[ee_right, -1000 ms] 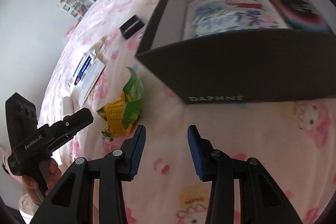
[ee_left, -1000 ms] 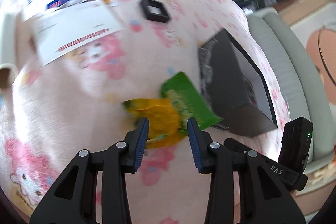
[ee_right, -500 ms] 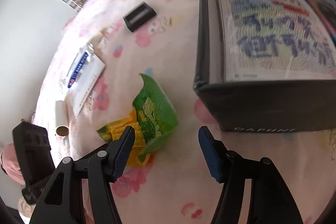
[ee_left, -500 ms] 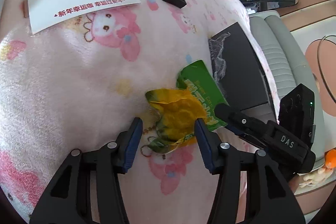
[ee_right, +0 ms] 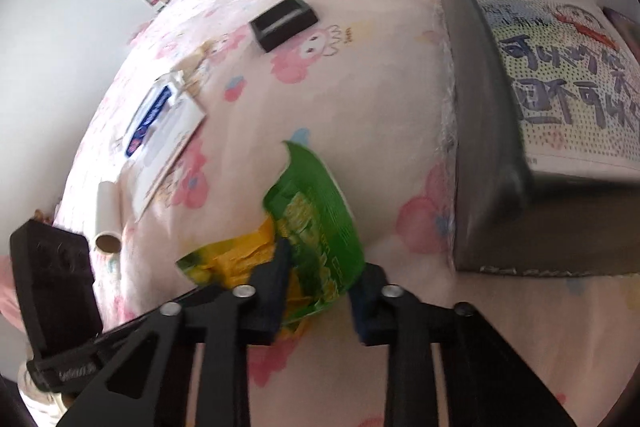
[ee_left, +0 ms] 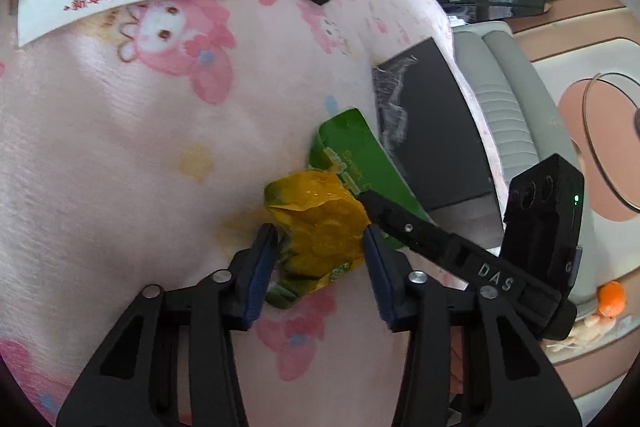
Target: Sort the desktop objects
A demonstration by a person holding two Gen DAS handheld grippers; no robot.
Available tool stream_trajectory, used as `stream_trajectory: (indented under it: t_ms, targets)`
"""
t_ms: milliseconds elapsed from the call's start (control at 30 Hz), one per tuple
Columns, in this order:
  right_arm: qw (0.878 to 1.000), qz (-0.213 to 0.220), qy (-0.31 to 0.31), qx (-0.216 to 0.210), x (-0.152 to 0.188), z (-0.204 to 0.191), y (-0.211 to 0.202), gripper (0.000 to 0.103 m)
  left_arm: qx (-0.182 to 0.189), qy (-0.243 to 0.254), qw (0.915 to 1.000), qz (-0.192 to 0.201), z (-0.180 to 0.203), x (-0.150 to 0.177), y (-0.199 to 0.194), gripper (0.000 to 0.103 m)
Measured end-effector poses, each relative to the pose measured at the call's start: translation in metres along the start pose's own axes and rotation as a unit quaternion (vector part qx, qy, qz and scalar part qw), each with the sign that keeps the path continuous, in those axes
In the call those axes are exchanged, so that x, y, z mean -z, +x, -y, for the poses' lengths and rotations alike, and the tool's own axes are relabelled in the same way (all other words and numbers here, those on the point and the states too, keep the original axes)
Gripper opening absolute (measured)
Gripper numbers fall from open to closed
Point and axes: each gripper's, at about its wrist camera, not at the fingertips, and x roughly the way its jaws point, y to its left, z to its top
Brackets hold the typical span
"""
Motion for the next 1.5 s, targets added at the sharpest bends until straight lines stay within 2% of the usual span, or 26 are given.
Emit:
stream_trajectory:
  t_ms: [267, 467, 633, 767, 833, 967, 1067, 1267, 1333, 1367, 1500]
  targets:
    - [0.999, 0.029, 0.013, -0.003, 0.013, -0.003, -0.049, 0.015, 0.019, 0.048, 0.9986, 0.015, 0.044, 0.016, -0.021, 0.041]
    - [0.997, 0.079, 0.019, -0.017, 0.007, -0.001, -0.103, 0.015, 0.02, 0.111, 0.9931, 0.03, 0.103, 0.019, -0.039, 0.041]
    - [0.99, 0.137, 0.031, -0.008, -0.001, 0.022, -0.158, 0.015, 0.032, 0.149, 0.9883, 0.012, 0.155, 0.005, -0.026, 0.041]
    - [0.985, 0.158, 0.074, -0.009, -0.008, 0.06, -0.189, 0.015, 0.028, 0.175, 0.9841, -0.002, 0.201, -0.005, 0.005, 0.041]
    - [0.982, 0.163, 0.093, -0.003, -0.012, 0.083, -0.199, 0.015, 0.029, 0.183, 0.9823, -0.023, 0.221, -0.01, 0.031, 0.041]
    - [0.979, 0.165, 0.112, 0.036, -0.024, 0.127, -0.212, 0.015, 0.023, 0.187, 0.9796, -0.069, 0.252, -0.022, 0.086, 0.041]
    - [0.976, 0.158, 0.138, 0.062, -0.04, 0.166, -0.214, 0.015, 0.007, 0.2, 0.9734, -0.112, 0.273, -0.037, 0.136, 0.04]
    - [0.97, 0.152, 0.163, 0.098, -0.072, 0.22, -0.205, 0.015, -0.01, 0.184, 0.9703, -0.156, 0.289, -0.063, 0.211, 0.039]
    - [0.969, 0.147, 0.174, 0.101, -0.076, 0.235, -0.199, 0.016, -0.027, 0.19, 0.9682, -0.161, 0.287, -0.065, 0.229, 0.031]
    - [0.968, 0.148, 0.175, 0.102, -0.077, 0.24, -0.197, 0.016, -0.035, 0.192, 0.9672, -0.163, 0.286, -0.066, 0.238, 0.031]
    - [0.966, 0.163, 0.169, 0.103, -0.082, 0.25, -0.198, 0.021, -0.039, 0.188, 0.9682, -0.161, 0.285, -0.068, 0.246, 0.033]
